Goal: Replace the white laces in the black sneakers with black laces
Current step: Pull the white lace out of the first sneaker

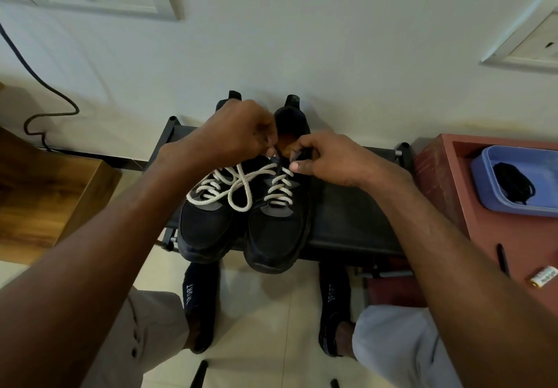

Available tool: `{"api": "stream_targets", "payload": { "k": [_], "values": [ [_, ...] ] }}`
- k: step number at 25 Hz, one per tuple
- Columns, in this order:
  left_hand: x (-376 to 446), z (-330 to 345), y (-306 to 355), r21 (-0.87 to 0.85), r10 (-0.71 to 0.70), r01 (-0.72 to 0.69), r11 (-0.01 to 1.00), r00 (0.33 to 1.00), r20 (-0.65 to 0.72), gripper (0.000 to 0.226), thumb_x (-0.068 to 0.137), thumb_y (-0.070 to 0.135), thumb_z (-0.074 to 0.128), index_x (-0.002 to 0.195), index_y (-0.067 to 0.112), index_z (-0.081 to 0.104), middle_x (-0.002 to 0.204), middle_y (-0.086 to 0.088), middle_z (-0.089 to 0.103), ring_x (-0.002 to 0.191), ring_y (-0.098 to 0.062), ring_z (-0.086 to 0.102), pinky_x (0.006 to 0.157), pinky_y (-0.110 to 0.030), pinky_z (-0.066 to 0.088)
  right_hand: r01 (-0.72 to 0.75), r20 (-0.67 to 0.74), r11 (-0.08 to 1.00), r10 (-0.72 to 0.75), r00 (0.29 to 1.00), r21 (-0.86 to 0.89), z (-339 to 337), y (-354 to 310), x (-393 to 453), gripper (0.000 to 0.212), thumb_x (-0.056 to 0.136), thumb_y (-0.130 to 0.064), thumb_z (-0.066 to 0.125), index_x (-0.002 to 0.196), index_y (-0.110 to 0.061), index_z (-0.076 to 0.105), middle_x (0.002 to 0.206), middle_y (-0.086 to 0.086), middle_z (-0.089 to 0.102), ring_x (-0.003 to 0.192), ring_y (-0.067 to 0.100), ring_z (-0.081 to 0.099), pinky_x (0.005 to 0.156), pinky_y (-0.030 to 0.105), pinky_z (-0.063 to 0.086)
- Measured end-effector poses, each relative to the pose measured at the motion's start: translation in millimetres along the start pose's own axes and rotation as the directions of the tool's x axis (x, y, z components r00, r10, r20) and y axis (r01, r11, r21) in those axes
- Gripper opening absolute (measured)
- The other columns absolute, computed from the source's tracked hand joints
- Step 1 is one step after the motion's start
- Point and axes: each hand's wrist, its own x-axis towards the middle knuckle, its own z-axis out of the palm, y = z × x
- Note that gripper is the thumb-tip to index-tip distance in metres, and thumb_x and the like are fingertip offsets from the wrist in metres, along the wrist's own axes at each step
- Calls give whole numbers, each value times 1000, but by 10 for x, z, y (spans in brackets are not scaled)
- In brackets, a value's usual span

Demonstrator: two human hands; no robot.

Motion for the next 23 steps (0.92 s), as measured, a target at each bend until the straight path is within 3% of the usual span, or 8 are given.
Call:
{"api": "stream_targets", "payload": {
  "k": [3, 6, 9, 13, 16, 19, 21, 23],
  "values": [
    [-83, -57, -36, 49, -89, 91, 995, 995, -39, 24, 89, 44, 77, 79, 22, 76, 57, 7, 64, 63, -9, 64, 59, -28, 44, -32, -61, 999, 33, 998, 26, 20, -5, 8, 23, 101, -45, 64, 107, -25, 75, 97, -11, 68, 89, 6, 62, 72, 24, 45],
    [-120, -81, -60, 192, -113, 144, 971, 980, -163, 25, 89, 46, 74, 81, 22, 76, 64, 8, 58, 73, -25, 60, 69, -33, 37, -35, -139, 999, 37, 990, 16, 38, -41, 8, 20, 100, -40, 68, 103, -22, 77, 84, -12, 67, 77, 1, 60, 67, 21, 43],
    [-95, -30, -17, 283, -67, 78, 956, 997, -49, 24, 84, 47, 78, 100, 29, 74, 94, 11, 63, 101, -23, 62, 87, -39, 32, -3, -198, 999, -6, 980, -43, 63, -145, 13, 10, 94, -33, 75, 93, -24, 78, 65, -15, 55, 61, 0, 52, 55, 14, 34],
    [-29, 101, 50, 188, 3, -33, 982, 987, 158, 63, 72, 56, 84, 124, 29, 63, 121, 7, 59, 110, -16, 57, 103, -45, 42, -38, -134, 992, 22, 991, -119, 242, -287, 19, 17, 88, -38, 81, 100, -26, 78, 88, -5, 72, 82, 15, 68, 74, 34, 56],
    [-20, 286, 49, 231, -20, -48, 972, 958, 285, 76, 62, 57, 91, 122, 24, 58, 129, 4, 52, 113, -19, 55, 97, -44, 48, -99, -204, 995, 90, 975, -33, 234, -321, 26, 8, 87, -35, 83, 93, -32, 79, 90, -10, 73, 82, 10, 67, 70, 29, 54],
    [31, 357, 47, 224, 6, -63, 973, 969, 246, 69, 61, 51, 94, 104, 24, 47, 120, 2, 50, 105, -18, 53, 82, -34, 41, -149, -192, 985, 162, 968, 83, 163, -280, -12, 3, 87, -28, 83, 85, -29, 82, 84, -12, 74, 79, 5, 67, 67, 25, 52],
    [57, 345, 40, 239, 7, -67, 969, 970, 243, 70, 62, 51, 94, 101, 25, 41, 118, 1, 50, 99, -16, 49, 79, -32, 37, -158, -152, 969, 187, 971, 188, 98, -271, -64, 5, 88, -22, 82, 84, -24, 82, 86, -10, 76, 80, 7, 70, 73, 29, 57],
    [58, 355, 10, 225, 1, -57, 973, 971, 241, 72, 62, 51, 94, 102, 25, 40, 119, 0, 49, 98, -16, 48, 79, -31, 36, -143, -90, 969, 164, 982, 199, 37, -268, -94, 8, 93, -19, 77, 87, -22, 80, 86, -11, 74, 76, 6, 70, 67, 21, 53]
  ]
}}
